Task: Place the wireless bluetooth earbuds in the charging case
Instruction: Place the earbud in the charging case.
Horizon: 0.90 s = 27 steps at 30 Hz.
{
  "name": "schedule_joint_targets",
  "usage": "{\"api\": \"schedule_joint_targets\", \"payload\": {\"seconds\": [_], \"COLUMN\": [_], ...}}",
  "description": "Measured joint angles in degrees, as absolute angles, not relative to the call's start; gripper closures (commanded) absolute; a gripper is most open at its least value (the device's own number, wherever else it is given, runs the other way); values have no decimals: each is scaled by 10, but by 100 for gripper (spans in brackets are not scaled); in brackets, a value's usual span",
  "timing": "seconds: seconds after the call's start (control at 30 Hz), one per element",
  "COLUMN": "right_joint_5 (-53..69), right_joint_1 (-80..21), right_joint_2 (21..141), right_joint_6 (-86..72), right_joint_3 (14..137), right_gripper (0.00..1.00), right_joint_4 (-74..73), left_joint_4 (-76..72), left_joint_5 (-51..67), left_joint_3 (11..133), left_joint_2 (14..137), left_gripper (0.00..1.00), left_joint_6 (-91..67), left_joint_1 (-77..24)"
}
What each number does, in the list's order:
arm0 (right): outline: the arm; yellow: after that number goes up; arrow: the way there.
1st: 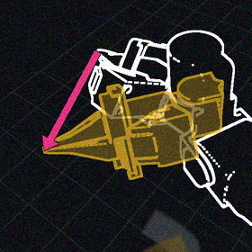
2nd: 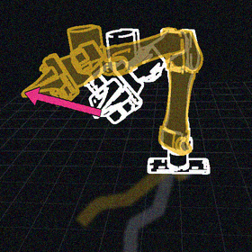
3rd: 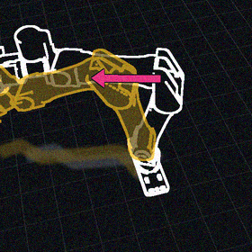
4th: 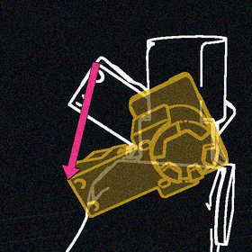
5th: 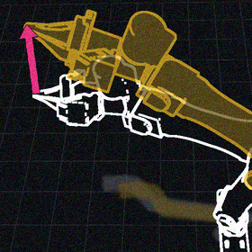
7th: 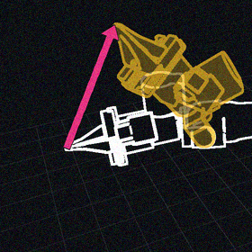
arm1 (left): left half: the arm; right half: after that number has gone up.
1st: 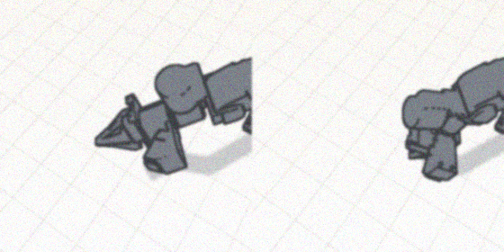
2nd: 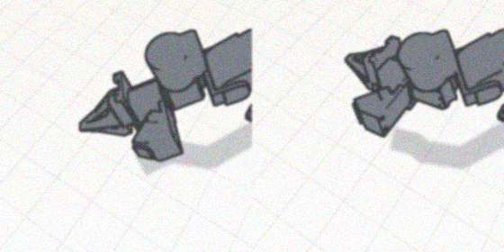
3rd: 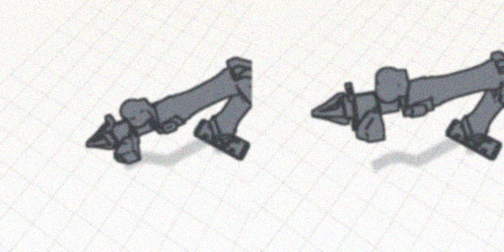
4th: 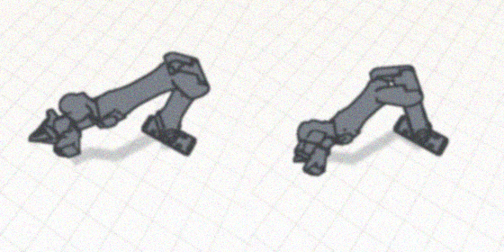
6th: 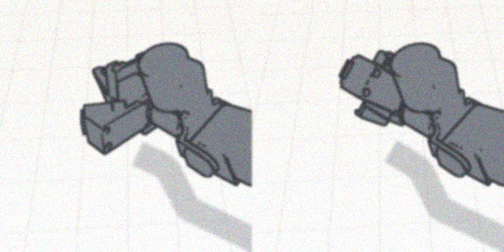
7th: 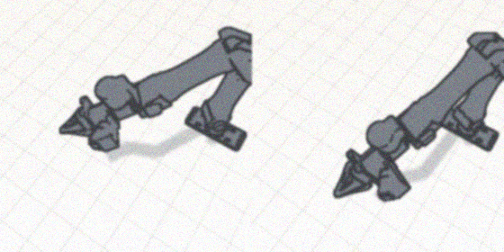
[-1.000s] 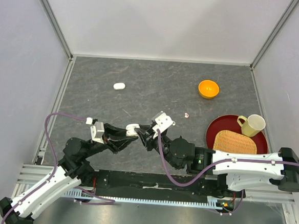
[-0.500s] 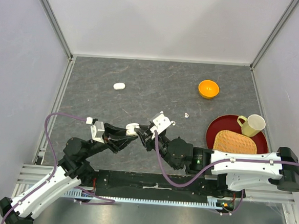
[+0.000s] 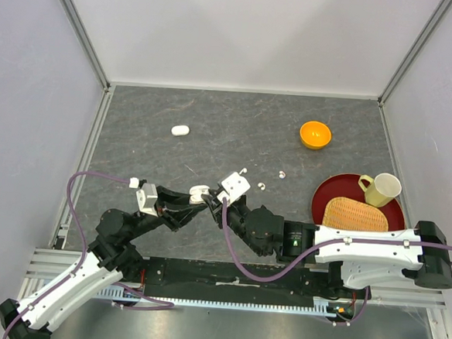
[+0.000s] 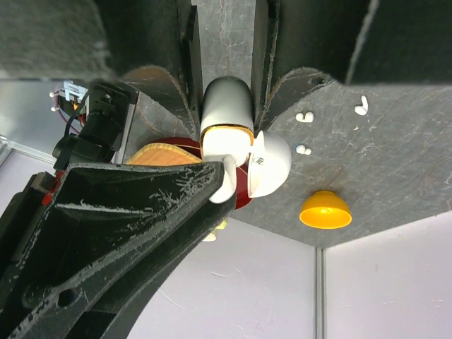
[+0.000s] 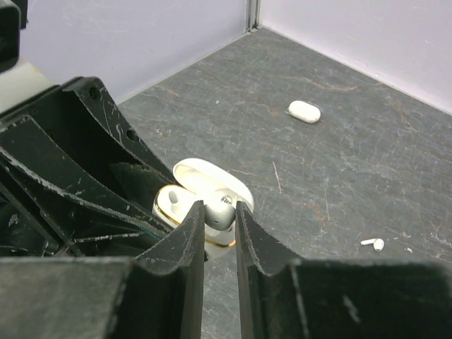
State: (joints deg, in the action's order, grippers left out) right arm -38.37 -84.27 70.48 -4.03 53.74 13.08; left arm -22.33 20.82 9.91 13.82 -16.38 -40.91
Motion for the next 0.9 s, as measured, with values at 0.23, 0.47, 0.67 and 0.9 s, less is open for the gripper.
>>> {"api": "schedule_joint_targets", "payload": {"seconds": [0.23,0.47,0.67,0.9], "right_joint_5": [-383,-386,-388,-357], "right_joint_1": [-846,-850,-856,-770], "right_joint_2": [707,721,715,640], "right_joint_6": [-41,-72,-121,-242], "right_joint_3": [542,581,618,636], "right_gripper": [84,26,5,4], "right_joint_4": [113,69,27,-20], "left_joint_4": [-224,-226,-229,-229], "left_joint_5": [199,192,183,181], "left_joint_3": [99,99,98,98], "left_joint_2": [135,133,132,130], "left_gripper": [98,98,98,98], "left_joint_6": [-162,-153,-148,-135], "left_joint_1": [-409,-409,-409,-409]}}
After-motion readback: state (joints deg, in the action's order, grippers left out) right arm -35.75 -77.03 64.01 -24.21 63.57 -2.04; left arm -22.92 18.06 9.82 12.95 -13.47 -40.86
